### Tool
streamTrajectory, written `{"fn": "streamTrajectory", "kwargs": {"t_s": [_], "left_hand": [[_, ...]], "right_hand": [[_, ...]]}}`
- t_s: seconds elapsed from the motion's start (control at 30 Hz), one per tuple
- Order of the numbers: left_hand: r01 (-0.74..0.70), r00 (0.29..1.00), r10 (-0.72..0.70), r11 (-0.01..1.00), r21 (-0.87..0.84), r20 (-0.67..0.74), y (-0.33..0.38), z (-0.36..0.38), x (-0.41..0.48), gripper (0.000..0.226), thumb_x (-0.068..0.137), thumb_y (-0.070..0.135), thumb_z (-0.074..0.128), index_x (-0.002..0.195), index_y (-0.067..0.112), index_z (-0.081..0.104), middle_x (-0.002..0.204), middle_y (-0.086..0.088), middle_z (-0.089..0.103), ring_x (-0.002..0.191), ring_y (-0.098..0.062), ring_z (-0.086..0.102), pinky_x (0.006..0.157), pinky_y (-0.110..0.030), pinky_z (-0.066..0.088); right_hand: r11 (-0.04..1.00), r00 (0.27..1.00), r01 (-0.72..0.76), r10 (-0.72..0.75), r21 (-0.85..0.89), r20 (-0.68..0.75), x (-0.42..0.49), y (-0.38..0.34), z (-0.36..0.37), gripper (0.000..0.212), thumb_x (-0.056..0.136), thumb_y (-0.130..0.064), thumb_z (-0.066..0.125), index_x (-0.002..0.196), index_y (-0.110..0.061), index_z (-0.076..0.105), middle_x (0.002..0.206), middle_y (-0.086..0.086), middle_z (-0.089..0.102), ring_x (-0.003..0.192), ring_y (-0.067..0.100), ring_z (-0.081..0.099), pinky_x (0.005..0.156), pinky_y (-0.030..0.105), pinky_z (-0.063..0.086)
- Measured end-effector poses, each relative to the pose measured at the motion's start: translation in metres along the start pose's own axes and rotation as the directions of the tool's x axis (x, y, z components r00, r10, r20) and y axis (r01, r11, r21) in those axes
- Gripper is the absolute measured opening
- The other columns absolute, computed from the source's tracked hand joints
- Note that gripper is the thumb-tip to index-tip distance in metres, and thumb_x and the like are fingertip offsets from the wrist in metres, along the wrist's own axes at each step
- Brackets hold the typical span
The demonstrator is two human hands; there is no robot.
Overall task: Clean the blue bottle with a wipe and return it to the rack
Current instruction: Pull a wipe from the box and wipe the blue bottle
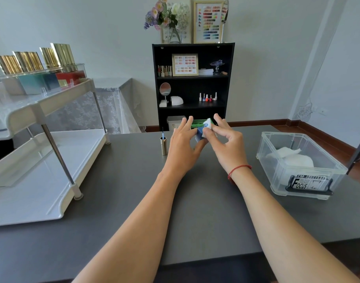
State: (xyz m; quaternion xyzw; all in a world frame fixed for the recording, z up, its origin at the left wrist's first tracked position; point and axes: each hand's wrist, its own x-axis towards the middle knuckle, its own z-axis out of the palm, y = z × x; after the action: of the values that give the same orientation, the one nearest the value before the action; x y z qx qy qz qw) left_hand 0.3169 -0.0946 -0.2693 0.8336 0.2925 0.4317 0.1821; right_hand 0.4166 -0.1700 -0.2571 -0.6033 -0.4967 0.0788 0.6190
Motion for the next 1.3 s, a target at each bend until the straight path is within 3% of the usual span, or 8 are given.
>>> {"fn": "streamTrajectory", "kwargs": {"t_s": [0.2, 0.4, 0.83, 1.03, 1.23, 1.3], "left_hand": [[-0.005, 1.0, 0.005, 1.0, -0.002, -0.001, 0.0, -0.002, -0.003, 0.028, 0.09, 0.026, 0.061, 0.116, 0.016, 0.065, 0.154, -0.007, 0.03, 0.147, -0.019, 0.012, 0.118, -0.042, 0.011], [0.0, 1.0, 0.0, 0.999, 0.034, 0.001, -0.003, -0.001, -0.002, 0.026, 0.088, 0.032, 0.062, 0.106, 0.013, 0.067, 0.154, -0.007, 0.029, 0.147, -0.02, 0.012, 0.118, -0.042, 0.009], [-0.029, 0.999, 0.032, 0.995, 0.096, -0.032, 0.002, -0.001, -0.001, 0.029, 0.09, 0.029, 0.061, 0.115, 0.015, 0.065, 0.156, -0.008, 0.024, 0.147, -0.024, 0.011, 0.119, -0.046, 0.017], [-0.054, 0.997, 0.058, 0.994, 0.091, -0.047, 0.003, 0.0, -0.003, 0.033, 0.09, 0.028, 0.061, 0.123, 0.021, 0.062, 0.157, -0.007, 0.023, 0.148, -0.022, 0.01, 0.117, -0.043, 0.018], [-0.007, 0.998, 0.016, 0.991, 0.133, -0.066, 0.0, 0.001, -0.002, 0.029, 0.089, 0.036, 0.061, 0.107, 0.014, 0.067, 0.154, -0.008, 0.029, 0.146, -0.025, 0.016, 0.115, -0.047, 0.026], [0.008, 0.998, 0.001, 0.993, 0.119, -0.07, 0.0, 0.001, -0.001, 0.028, 0.088, 0.036, 0.062, 0.104, 0.013, 0.067, 0.154, -0.008, 0.029, 0.146, -0.024, 0.016, 0.115, -0.046, 0.027]], "right_hand": [[1.0, 0.999, -0.008, 0.008, -0.01, 0.032, -0.002, -0.001, 0.001, 0.04, 0.088, -0.034, 0.062, 0.123, -0.015, 0.062, 0.148, -0.008, 0.041, 0.143, 0.009, 0.026, 0.114, 0.034, 0.025], [0.999, 0.999, -0.02, 0.018, 0.038, 0.043, -0.002, 0.0, 0.001, 0.029, 0.093, -0.014, 0.053, 0.121, -0.013, 0.063, 0.15, -0.005, 0.039, 0.143, 0.009, 0.024, 0.118, 0.04, 0.025], [0.999, 0.999, 0.034, -0.033, 0.031, -0.039, -0.002, -0.001, 0.002, 0.028, 0.09, -0.022, 0.061, 0.117, -0.015, 0.066, 0.146, -0.003, 0.044, 0.14, 0.008, 0.031, 0.111, 0.022, 0.027], [0.999, 0.998, 0.016, -0.013, 0.035, -0.065, -0.002, -0.004, 0.006, 0.031, 0.09, -0.023, 0.06, 0.119, -0.013, 0.065, 0.147, 0.0, 0.043, 0.14, 0.012, 0.032, 0.11, 0.025, 0.028], [0.997, 0.99, 0.061, -0.066, -0.038, -0.125, -0.001, -0.001, 0.008, 0.026, 0.09, -0.017, 0.062, 0.113, -0.007, 0.068, 0.139, 0.003, 0.053, 0.137, 0.013, 0.038, 0.109, 0.021, 0.029], [0.998, 0.988, 0.063, -0.067, -0.03, -0.14, -0.001, 0.0, 0.009, 0.026, 0.09, -0.015, 0.061, 0.113, -0.006, 0.067, 0.139, 0.004, 0.053, 0.138, 0.015, 0.038, 0.113, 0.028, 0.031]]}}
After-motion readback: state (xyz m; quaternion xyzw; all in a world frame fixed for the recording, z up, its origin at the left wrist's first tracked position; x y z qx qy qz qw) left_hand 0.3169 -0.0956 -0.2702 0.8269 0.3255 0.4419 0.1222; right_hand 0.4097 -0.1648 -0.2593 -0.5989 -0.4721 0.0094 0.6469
